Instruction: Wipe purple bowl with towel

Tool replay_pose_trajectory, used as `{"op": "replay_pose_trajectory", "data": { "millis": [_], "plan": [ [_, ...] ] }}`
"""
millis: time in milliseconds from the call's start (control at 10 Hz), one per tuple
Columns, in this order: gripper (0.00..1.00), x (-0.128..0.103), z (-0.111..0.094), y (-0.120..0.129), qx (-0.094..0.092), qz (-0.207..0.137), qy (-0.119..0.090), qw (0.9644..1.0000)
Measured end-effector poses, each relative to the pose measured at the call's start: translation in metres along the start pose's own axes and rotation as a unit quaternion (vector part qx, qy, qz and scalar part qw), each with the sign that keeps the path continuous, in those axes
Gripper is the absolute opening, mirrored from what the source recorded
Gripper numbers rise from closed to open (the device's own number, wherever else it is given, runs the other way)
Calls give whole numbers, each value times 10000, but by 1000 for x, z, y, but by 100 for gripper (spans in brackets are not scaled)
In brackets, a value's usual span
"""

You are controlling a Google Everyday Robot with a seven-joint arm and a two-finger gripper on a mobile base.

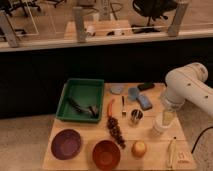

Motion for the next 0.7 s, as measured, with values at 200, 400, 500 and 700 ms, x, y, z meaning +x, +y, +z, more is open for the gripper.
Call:
{"op": "replay_pose_trajectory", "data": {
  "millis": [200, 400, 500, 700],
  "plan": [
    [80, 0, 0, 0, 3, -5, 7, 10000],
    [80, -2, -1, -8, 58, -90, 90, 9999],
    [80, -5, -1, -18, 101, -185, 121, 9997],
    [80, -20, 3, -47, 172, -402, 54, 9990]
  ]
}}
